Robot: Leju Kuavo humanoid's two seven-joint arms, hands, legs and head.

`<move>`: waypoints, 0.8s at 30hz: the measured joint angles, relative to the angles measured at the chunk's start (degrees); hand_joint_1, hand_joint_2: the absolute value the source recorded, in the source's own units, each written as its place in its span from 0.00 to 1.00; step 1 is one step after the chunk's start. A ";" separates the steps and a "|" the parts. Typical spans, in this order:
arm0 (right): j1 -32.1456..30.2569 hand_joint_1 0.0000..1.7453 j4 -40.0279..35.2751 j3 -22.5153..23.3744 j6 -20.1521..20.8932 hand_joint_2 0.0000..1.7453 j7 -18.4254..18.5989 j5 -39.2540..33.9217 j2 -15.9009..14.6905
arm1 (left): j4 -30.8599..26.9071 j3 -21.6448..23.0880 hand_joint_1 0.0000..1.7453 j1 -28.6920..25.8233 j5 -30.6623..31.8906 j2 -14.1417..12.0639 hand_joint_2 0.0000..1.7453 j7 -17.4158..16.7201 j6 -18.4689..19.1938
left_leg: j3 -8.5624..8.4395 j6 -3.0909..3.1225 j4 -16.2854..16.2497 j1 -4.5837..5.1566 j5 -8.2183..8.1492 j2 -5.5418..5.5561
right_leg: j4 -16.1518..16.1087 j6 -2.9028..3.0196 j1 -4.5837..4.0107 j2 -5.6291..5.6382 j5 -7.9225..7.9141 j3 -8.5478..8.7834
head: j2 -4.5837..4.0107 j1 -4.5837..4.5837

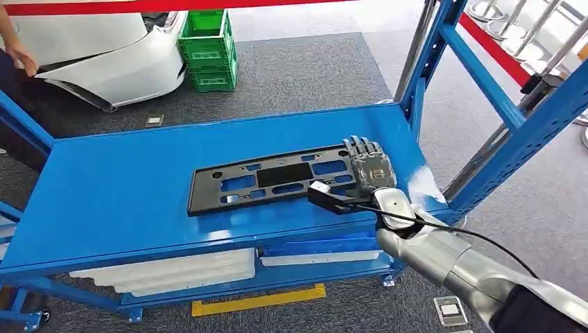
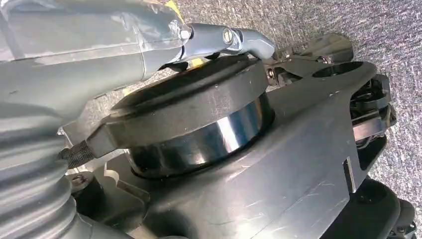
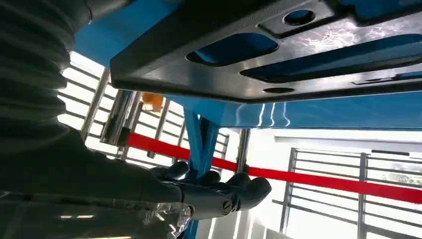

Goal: Take the parts from the cabinet and place them on the table.

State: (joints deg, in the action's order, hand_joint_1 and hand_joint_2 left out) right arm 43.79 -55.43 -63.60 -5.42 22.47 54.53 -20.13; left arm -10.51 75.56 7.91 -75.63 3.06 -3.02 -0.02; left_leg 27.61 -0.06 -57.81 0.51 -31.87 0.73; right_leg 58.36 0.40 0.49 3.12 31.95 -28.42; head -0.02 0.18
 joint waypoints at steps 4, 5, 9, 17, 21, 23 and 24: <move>0.00 0.00 0.37 0.00 -0.17 1.00 -0.11 0.07 0.22 | 0.00 0.00 0.00 -0.01 0.00 0.02 1.00 0.11 0.00 | 0.00 0.00 0.00 0.00 0.00 0.00 | 0.00 0.00 0.00 0.00 0.00 0.00 | 0.00 -0.02; 0.00 0.00 0.42 0.00 -0.17 1.00 -0.28 0.04 0.26 | 0.00 0.00 0.00 -0.02 0.02 0.02 1.00 0.18 0.02 | 0.00 0.00 0.00 0.00 0.00 0.00 | 0.00 0.00 0.00 0.00 0.00 0.00 | 0.00 0.00; 0.00 0.00 0.59 0.00 -0.09 1.00 -0.98 -0.18 0.28 | 0.00 0.00 0.00 -0.03 0.09 0.02 1.00 0.22 0.02 | 0.00 0.00 0.00 0.00 0.00 0.00 | 0.00 0.00 0.00 0.00 0.00 0.00 | 0.00 0.00; -0.01 0.00 0.87 0.00 0.09 1.00 -1.25 -1.55 0.35 | 0.00 0.00 0.00 -0.04 0.13 0.02 1.00 0.28 -0.09 | 0.00 0.00 0.00 0.00 0.00 0.00 | 0.00 0.00 0.00 0.00 0.00 -0.01 | 0.00 -0.02; 0.00 0.00 0.90 0.00 0.09 1.00 -1.61 -1.55 0.37 | 0.00 0.00 0.00 -0.07 0.13 0.04 1.00 0.46 -0.13 | 0.00 0.00 0.00 0.00 0.00 0.00 | 0.00 0.00 0.00 0.00 0.00 -0.01 | 0.00 -0.02; 0.00 0.00 0.90 0.00 0.09 1.00 -2.34 -1.86 0.37 | 0.00 0.00 0.00 -0.10 0.13 0.02 1.00 0.61 -0.20 | 0.00 0.00 0.00 0.00 0.00 0.00 | 0.00 0.00 0.00 0.00 0.00 -0.01 | 0.00 -0.04; 0.00 0.00 0.90 0.00 0.09 1.00 -2.45 -1.95 0.37 | 0.00 0.00 0.00 -0.11 0.13 0.04 1.00 0.63 -0.20 | 0.00 0.00 0.00 0.00 0.00 0.00 | 0.00 0.00 0.00 0.00 0.00 -0.01 | 0.00 0.00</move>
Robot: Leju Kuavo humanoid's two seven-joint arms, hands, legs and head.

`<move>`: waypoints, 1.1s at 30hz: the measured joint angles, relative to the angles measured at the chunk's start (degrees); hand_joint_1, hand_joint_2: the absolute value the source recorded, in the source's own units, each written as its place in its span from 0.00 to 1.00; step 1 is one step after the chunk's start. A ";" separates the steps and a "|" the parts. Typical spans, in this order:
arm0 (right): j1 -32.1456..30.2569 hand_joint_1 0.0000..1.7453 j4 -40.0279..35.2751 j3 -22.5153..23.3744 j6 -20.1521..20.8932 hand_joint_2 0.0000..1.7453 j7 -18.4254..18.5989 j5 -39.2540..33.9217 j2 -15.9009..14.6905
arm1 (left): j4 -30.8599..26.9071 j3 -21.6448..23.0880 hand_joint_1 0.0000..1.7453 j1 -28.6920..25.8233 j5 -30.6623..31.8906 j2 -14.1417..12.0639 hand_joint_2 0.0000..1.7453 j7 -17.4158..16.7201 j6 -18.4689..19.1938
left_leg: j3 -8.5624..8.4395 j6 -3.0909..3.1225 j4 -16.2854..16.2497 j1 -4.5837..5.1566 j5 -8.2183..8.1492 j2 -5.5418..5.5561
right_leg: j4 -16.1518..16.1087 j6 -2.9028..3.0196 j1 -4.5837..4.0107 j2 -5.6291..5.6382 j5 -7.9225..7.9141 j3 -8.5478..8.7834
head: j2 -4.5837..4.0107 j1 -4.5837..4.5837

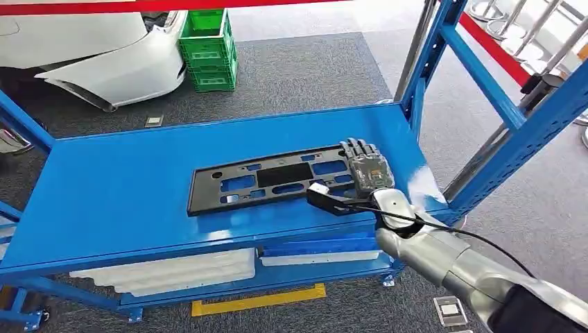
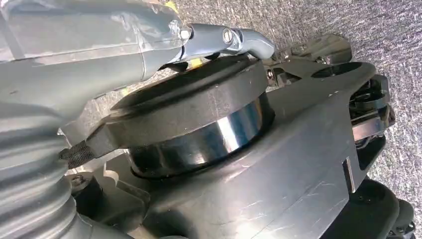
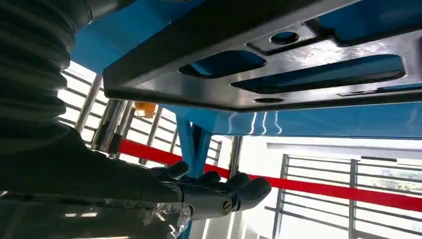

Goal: Take the parts from the cabinet and place them on the table.

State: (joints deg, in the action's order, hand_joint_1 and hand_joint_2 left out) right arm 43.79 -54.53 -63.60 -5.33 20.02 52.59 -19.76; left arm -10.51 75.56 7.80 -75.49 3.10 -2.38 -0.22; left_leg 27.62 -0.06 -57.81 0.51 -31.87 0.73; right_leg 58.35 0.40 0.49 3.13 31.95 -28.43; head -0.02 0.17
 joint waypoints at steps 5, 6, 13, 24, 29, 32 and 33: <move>0.00 0.00 -0.02 0.00 0.17 1.00 -0.35 -0.04 0.00 | 0.00 0.00 0.00 -0.02 0.09 0.00 1.00 0.02 -0.07 | 0.00 0.00 0.00 0.00 0.00 0.00 | 0.00 0.00 0.00 0.00 0.00 0.00 | 0.00 -0.04; 0.00 0.00 0.00 0.00 0.17 1.00 -0.35 -0.07 0.00 | 0.00 0.00 0.00 -0.02 0.35 0.00 1.00 0.11 -0.09 | 0.00 0.00 0.00 0.00 0.00 0.00 | 0.00 0.00 0.00 0.00 0.00 0.00 | 0.00 -0.02; 0.00 0.00 0.00 0.00 0.24 1.00 -0.33 0.02 0.00 | 0.00 0.02 0.00 -0.23 1.73 0.00 1.00 3.19 0.46 | 0.00 0.00 -0.01 0.00 0.00 0.00 | 0.00 0.00 0.00 0.00 0.00 0.00 | 0.00 -0.04; 0.00 0.00 -0.02 -0.07 0.22 0.00 -0.13 0.90 0.22 | 0.00 0.02 0.00 -0.92 1.25 0.00 1.00 6.03 1.01 | 0.02 0.00 -0.03 0.00 0.00 0.03 | 0.00 0.00 0.00 0.00 0.00 -0.03 | 0.00 -0.04; -0.01 0.00 -0.09 -0.09 0.22 0.00 0.37 0.89 0.22 | 0.00 0.02 0.00 -0.94 1.18 0.00 0.00 6.01 1.31 | 0.04 0.00 -0.03 0.01 0.00 0.03 | 0.00 0.00 0.01 0.00 0.00 -0.05 | 0.00 -0.06; -0.01 0.00 -0.09 -0.13 0.17 0.00 0.46 0.87 0.22 | 0.00 0.02 0.00 -0.89 1.18 0.00 0.00 5.24 1.46 | 0.04 0.00 -0.04 0.01 0.00 0.03 | 0.00 -0.01 0.01 0.00 -0.01 -0.04 | 0.00 -0.04; -0.02 0.00 -0.09 -0.13 0.15 0.00 0.46 0.87 0.22 | 0.02 0.02 0.00 -0.88 1.22 0.00 0.00 4.94 1.68 | 0.04 0.00 -0.04 0.01 0.00 0.03 | 0.00 -0.01 0.01 0.00 -0.01 -0.05 | 0.00 -0.02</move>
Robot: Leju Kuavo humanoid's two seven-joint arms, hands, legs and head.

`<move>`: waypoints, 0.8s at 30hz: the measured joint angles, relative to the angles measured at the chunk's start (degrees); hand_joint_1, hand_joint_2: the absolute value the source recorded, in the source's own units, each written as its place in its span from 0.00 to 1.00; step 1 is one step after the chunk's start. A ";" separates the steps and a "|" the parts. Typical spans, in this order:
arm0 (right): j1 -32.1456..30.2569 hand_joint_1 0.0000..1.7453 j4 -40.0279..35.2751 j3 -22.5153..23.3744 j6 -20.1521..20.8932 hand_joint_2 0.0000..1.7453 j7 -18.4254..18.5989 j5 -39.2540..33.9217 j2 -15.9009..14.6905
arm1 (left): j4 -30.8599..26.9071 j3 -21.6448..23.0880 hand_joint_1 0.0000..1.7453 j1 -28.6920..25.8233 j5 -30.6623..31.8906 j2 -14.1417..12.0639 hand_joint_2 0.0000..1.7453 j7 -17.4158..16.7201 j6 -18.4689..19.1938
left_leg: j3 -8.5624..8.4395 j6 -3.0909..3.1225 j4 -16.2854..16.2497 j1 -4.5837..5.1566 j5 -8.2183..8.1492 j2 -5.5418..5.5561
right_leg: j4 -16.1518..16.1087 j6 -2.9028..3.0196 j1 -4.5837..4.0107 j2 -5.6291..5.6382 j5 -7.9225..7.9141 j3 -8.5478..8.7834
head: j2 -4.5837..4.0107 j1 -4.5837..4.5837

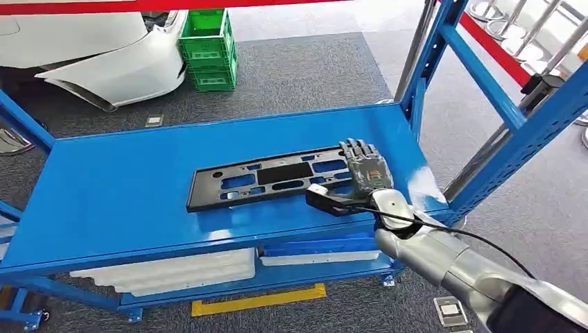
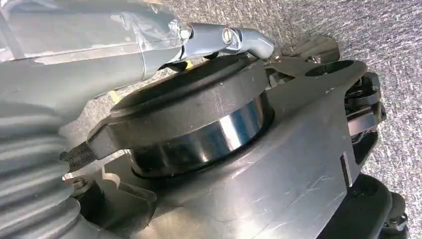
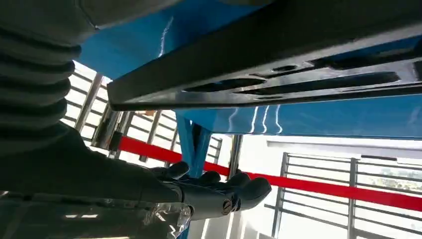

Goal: Take the parts from the cabinet and place them on the table.

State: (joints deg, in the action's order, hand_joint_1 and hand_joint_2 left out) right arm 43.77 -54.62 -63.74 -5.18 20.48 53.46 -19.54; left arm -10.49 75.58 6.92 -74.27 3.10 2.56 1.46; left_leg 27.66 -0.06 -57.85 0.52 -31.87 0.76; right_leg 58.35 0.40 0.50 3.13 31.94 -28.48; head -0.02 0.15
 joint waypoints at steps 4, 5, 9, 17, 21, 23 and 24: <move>0.00 0.00 0.00 0.00 0.02 0.00 0.00 -0.55 0.00 | 0.05 0.00 0.00 0.05 0.11 -0.04 0.00 -0.68 0.51 | 0.00 0.00 0.00 0.00 0.00 0.00 | 0.00 0.00 0.00 0.00 0.00 0.00 | 0.00 -0.02; 0.00 0.00 0.00 0.00 0.02 0.00 0.00 -0.96 0.00 | 0.07 0.00 0.00 0.06 0.11 -0.04 0.00 -0.70 0.55 | 0.00 0.00 0.00 0.00 0.00 0.00 | 0.00 0.00 0.00 0.00 0.00 0.00 | 0.00 -0.02; -0.02 0.00 0.00 0.00 0.35 0.00 -0.11 -2.51 0.02 | 0.15 0.00 0.00 0.06 0.11 -0.04 0.00 -0.68 0.68 | 0.00 0.00 0.00 0.00 0.00 0.00 | 0.00 0.00 0.00 -0.01 0.00 0.00 | 0.00 -0.02; -0.73 0.00 -0.74 -0.02 0.66 1.00 -0.13 -3.32 0.00 | 0.26 0.00 0.00 0.08 0.20 -0.07 0.00 -0.02 0.68 | 0.00 0.00 -0.01 0.00 0.00 0.00 | 0.00 -0.01 0.00 0.01 0.00 0.00 | 0.00 -0.02; -0.73 1.00 -1.09 -0.07 1.05 1.00 -0.13 -3.21 0.00 | 0.33 0.00 0.00 0.07 0.20 -0.05 0.00 0.11 0.70 | 0.01 0.00 -0.01 0.00 0.00 0.00 | 0.00 -0.01 0.00 0.00 -0.01 0.00 | 0.00 -0.04; -0.70 1.00 -1.11 -0.13 1.31 1.00 -0.11 -2.88 0.00 | 0.33 0.00 0.00 0.07 0.20 -0.07 0.00 0.18 0.75 | 0.01 0.00 -0.01 0.00 0.00 0.00 | 0.00 -0.01 0.00 0.00 -0.01 0.00 | 0.00 -0.04; -0.66 1.00 -1.11 -0.20 1.40 1.00 -0.11 -2.58 0.00 | 0.33 0.00 0.00 0.08 0.24 -0.07 0.00 0.20 0.88 | 0.01 0.00 -0.01 0.00 0.00 0.00 | 0.00 -0.02 0.00 0.00 -0.01 0.00 | 0.00 -0.07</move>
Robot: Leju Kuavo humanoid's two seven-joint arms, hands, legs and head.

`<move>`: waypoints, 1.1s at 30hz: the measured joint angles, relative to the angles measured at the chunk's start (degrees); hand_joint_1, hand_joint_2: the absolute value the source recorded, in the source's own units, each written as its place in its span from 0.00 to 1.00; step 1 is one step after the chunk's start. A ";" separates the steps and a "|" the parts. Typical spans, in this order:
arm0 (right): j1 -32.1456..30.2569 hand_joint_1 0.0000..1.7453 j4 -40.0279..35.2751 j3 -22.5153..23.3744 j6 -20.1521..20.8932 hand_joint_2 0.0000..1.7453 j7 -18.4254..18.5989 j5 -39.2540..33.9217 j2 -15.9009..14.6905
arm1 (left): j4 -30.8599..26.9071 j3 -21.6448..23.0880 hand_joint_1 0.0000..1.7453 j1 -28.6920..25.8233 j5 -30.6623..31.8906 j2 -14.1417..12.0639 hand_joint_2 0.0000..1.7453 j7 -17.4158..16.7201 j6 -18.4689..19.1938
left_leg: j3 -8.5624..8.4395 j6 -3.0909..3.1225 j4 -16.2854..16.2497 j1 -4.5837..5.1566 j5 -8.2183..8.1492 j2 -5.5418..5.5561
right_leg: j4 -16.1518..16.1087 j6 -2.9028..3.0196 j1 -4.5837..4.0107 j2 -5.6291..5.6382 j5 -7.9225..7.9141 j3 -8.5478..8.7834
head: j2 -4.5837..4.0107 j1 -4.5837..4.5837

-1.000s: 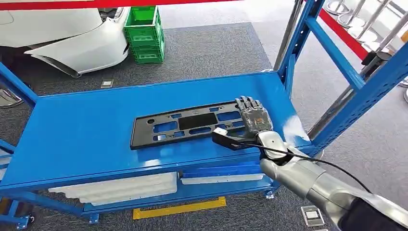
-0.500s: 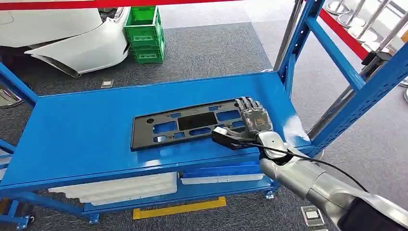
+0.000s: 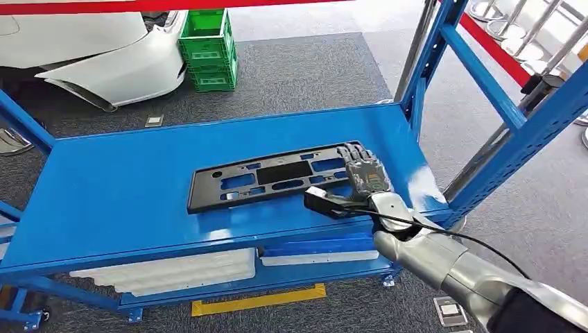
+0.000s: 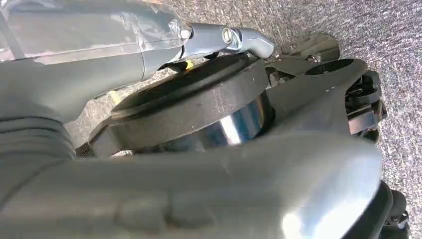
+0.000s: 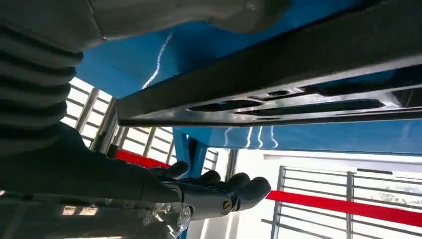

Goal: Take the parts from the cabinet and place them on the table.

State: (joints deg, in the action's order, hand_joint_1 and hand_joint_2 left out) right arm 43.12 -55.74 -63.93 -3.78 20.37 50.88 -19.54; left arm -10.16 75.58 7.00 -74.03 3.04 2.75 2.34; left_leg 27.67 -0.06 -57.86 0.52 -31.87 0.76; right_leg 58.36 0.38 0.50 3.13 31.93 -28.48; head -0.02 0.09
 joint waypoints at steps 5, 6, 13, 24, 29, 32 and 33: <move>0.24 1.00 0.00 -0.76 -0.17 1.00 0.00 1.22 0.00 | 0.15 0.00 0.00 0.01 0.24 -0.09 0.00 0.26 0.85 | 0.00 0.00 0.00 0.00 0.00 0.00 | 0.00 0.00 0.00 0.00 0.00 0.00 | 0.00 0.00; 0.24 1.00 0.00 -0.81 -0.24 1.00 0.00 1.53 0.00 | 0.17 0.00 0.00 0.01 0.24 -0.11 0.00 0.33 0.96 | 0.01 0.00 0.00 0.00 0.00 0.00 | 0.00 0.00 0.00 0.00 0.00 0.00 | 0.00 0.00; 1.46 1.00 0.02 -1.20 -1.25 1.00 -0.53 3.26 0.02 | 0.46 0.00 0.00 0.01 0.31 -0.13 0.00 0.61 1.31 | 0.01 0.00 0.00 0.00 0.00 0.00 | 0.00 0.00 0.00 -0.01 0.00 0.00 | 0.00 0.00; 2.21 1.00 0.46 -1.66 -1.38 1.00 -1.03 3.56 0.15 | 0.57 0.00 0.00 0.01 0.33 -0.13 0.00 0.66 1.44 | 0.01 0.00 -0.04 0.00 0.00 0.00 | 0.00 -0.02 0.00 -0.02 -0.01 0.04 | 0.00 0.00; 2.49 1.00 0.63 -1.79 -2.51 1.00 -0.96 4.11 0.20 | 0.59 0.00 0.00 0.01 0.22 -0.13 0.00 0.48 1.38 | 0.01 0.00 -0.06 0.00 0.00 0.00 | 0.00 -0.02 0.00 -0.02 -0.01 0.05 | 0.00 0.00; 2.71 1.00 0.63 -1.90 -3.17 1.00 -0.40 4.94 0.26 | 0.59 0.00 0.00 0.01 -0.24 -0.13 0.00 0.04 1.18 | 0.01 0.00 -0.06 0.00 0.00 0.00 | 0.00 -0.03 0.00 -0.02 -0.02 0.05 | 0.00 -0.02; 2.80 1.00 0.63 -2.03 -3.76 1.00 0.33 5.62 0.26 | 0.59 0.00 0.00 0.00 -0.50 -0.13 0.00 -0.09 1.07 | 0.02 0.01 -0.07 0.00 0.00 0.00 | 0.00 -0.04 0.00 -0.02 -0.02 0.04 | 0.00 -0.02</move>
State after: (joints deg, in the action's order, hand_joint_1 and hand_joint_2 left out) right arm 45.92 -55.10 -65.96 -7.54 20.70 56.50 -19.28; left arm -9.57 75.58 7.00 -74.53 2.91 2.67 3.41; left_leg 27.69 -0.05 -57.93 0.52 -31.86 0.76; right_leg 58.35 0.34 0.50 3.11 31.91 -28.43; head -0.02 0.07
